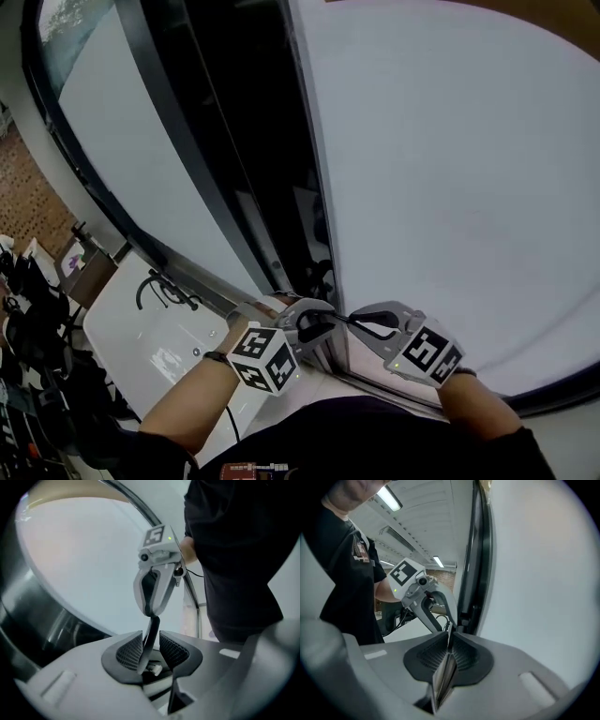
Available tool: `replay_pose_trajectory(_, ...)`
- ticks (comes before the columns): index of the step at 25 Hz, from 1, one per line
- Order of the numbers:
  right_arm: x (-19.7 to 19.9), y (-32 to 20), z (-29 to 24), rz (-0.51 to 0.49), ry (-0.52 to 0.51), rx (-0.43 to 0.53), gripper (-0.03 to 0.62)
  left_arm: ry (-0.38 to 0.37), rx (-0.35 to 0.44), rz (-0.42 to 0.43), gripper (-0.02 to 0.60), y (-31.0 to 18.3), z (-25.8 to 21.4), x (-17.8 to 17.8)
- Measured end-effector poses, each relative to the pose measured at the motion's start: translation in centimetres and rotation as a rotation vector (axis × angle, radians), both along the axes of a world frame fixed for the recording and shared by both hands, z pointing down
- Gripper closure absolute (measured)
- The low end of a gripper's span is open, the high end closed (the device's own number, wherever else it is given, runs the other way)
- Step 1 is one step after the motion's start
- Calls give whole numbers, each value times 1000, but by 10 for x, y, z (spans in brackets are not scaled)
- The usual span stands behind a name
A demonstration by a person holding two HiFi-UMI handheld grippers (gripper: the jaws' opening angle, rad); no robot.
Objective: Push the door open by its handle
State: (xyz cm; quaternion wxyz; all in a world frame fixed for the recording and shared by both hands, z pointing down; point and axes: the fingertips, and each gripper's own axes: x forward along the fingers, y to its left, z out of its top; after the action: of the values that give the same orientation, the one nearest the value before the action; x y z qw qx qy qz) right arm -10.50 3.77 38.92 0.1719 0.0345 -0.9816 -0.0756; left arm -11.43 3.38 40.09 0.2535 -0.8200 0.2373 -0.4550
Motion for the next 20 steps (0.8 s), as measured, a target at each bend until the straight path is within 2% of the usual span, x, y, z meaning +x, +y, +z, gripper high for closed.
replay_pose_trajectory(1, -1, -4, 0, -1, 7, -17, 566, -26, 4, 17, 489, -5, 4, -1)
replay_pose_trajectory(3, -4, -7, 2, -2, 43, -40, 566, -51, -13, 61, 488, -11, 10, -3)
replay_pose_trajectory(7, -6, -5, 2, 25, 125, -10, 562, -81, -47, 150, 491, -10, 10, -3)
replay_pose_trajectory(10, -5, 0, -3, 44, 180, -1, 531, -113, -57, 197, 500, -6, 6, -1)
replay_pose_trajectory(11, -4, 0, -3, 54, 198, 4, 476, -132, -56, 209, 503, -5, 7, 1)
replay_pose_trajectory(12, -4, 0, -2, 65, 215, 10, 450, -148, -54, 219, 505, -4, 8, 1)
replay_pose_trajectory(15, -7, 1, 6, 72, 267, 19, 453, -170, -47, 223, 505, -1, 12, 2)
replay_pose_trajectory(16, -9, -1, 9, 73, 279, 24, 479, -177, -40, 219, 505, -2, 13, 2)
replay_pose_trajectory(17, -10, -2, 10, 73, 286, 28, 542, -183, -34, 213, 505, -1, 14, 2)
replay_pose_trajectory(20, -10, -2, 13, 57, 297, 15, 546, -187, -32, 195, 504, -1, 16, 4)
